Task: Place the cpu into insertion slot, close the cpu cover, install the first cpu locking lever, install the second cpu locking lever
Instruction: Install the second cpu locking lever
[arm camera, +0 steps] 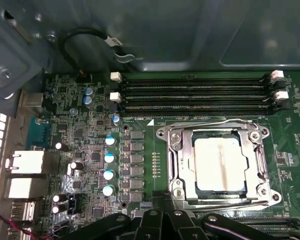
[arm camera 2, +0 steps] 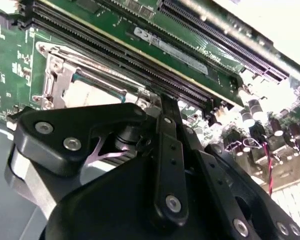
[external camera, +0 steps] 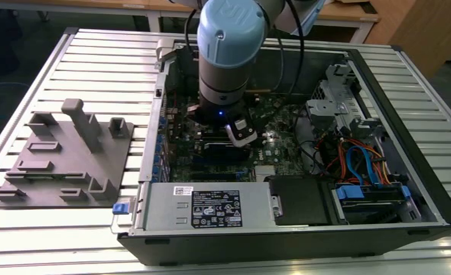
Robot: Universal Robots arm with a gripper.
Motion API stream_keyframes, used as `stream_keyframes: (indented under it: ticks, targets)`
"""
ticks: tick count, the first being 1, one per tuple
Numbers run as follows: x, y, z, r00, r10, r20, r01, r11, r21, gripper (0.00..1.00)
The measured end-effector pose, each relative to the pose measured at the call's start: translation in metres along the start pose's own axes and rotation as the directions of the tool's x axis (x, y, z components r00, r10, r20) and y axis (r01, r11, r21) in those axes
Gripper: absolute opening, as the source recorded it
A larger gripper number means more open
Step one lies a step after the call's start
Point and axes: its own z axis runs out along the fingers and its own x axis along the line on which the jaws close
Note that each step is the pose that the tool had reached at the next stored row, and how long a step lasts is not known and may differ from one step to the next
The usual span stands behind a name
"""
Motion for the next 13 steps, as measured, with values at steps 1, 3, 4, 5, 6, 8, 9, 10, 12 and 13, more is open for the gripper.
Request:
stream_keyframes:
  ticks: [1,3,4,5,6,8,9,10,12,13]
  targets:
    - [0.0000,0.0007,-0.0022,1.0000,0.000,0.0000,0.000,1.0000,-0.0005,0.10]
    - [0.0002,0.0022,-0.0074,1.0000,0.000,-0.0002,0.000,1.0000,-0.0010,0.10]
    - [0.0002,0.0030,-0.0100,1.0000,0.000,-0.0003,0.000,1.0000,-0.0014,0.10]
    - [0.0002,0.0038,-0.0125,1.0000,0.000,-0.0002,0.000,1.0000,-0.0018,0.10]
    - [0.0002,0.0046,-0.0152,1.0000,0.000,-0.0003,0.000,1.0000,-0.0019,0.10]
    - [0.0003,0.0063,-0.0205,1.0000,0.000,-0.0004,0.000,1.0000,-0.0021,0.10]
    - [0.0003,0.0070,-0.0230,1.0000,0.000,-0.0003,0.000,1.0000,-0.0023,0.10]
    - [0.0003,0.0079,-0.0260,1.0000,0.000,-0.0003,0.000,1.0000,-0.0022,0.10]
    - [0.0004,0.0094,-0.0307,1.0000,0.000,-0.0003,0.000,1.0000,-0.0024,0.10]
    - [0.0004,0.0096,-0.0314,1.0000,0.000,-0.0005,0.000,1.0000,-0.0023,0.10]
